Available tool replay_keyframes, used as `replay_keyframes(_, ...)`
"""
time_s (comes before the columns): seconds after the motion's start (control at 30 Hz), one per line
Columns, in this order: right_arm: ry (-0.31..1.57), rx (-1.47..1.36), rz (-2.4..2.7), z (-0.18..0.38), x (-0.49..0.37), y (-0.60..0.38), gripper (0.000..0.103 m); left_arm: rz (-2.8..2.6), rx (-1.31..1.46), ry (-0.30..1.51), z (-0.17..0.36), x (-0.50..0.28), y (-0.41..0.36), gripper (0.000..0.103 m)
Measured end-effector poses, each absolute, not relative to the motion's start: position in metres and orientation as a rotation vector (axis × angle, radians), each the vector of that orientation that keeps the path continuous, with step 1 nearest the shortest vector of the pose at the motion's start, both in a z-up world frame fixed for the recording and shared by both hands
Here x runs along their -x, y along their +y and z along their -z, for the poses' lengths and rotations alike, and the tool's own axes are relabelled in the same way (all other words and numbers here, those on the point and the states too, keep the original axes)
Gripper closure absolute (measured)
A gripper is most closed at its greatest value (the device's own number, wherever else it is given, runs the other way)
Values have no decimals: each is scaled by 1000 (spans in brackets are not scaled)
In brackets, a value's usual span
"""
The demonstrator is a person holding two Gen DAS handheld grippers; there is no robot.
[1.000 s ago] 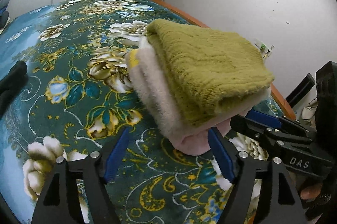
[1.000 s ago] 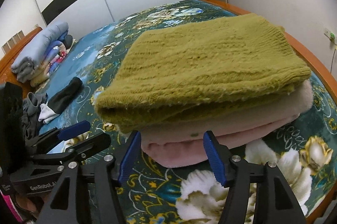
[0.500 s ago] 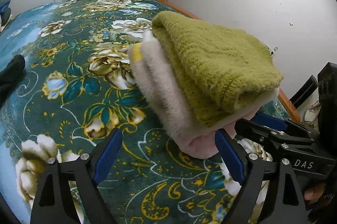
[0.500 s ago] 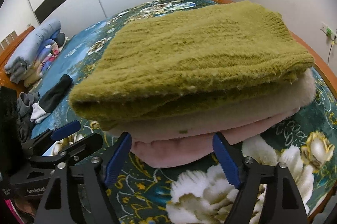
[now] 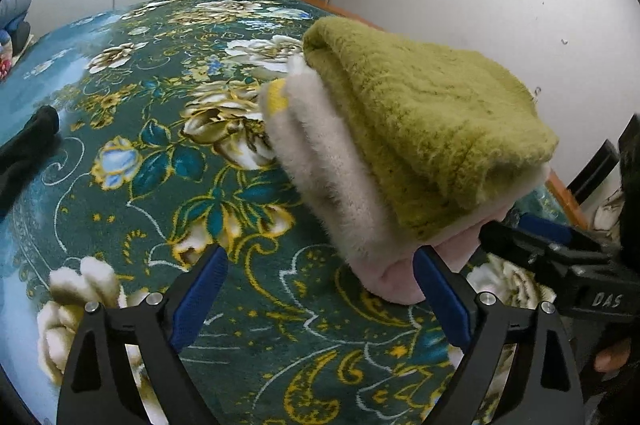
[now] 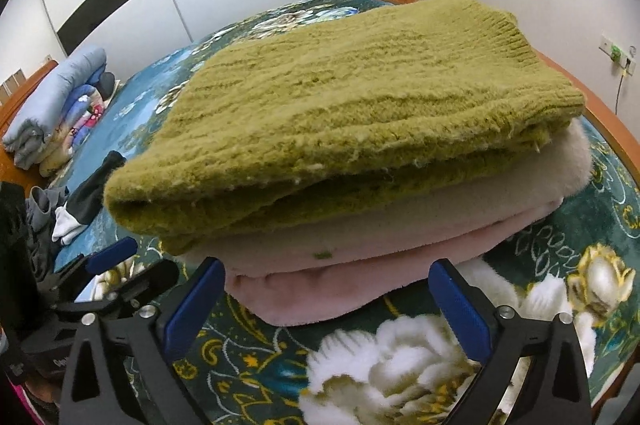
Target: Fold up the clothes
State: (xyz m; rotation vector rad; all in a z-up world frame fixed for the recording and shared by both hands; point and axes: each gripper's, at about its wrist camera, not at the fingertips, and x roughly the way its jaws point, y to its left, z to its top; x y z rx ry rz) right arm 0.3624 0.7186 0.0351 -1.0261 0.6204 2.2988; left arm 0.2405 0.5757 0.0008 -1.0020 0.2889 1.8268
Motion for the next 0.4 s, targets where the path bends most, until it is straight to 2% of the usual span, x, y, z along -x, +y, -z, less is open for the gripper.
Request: replay_keyframes(0.4,641,1063,-2271,-21,-359,717,0,-1835,1019,324,13,-236,579,9)
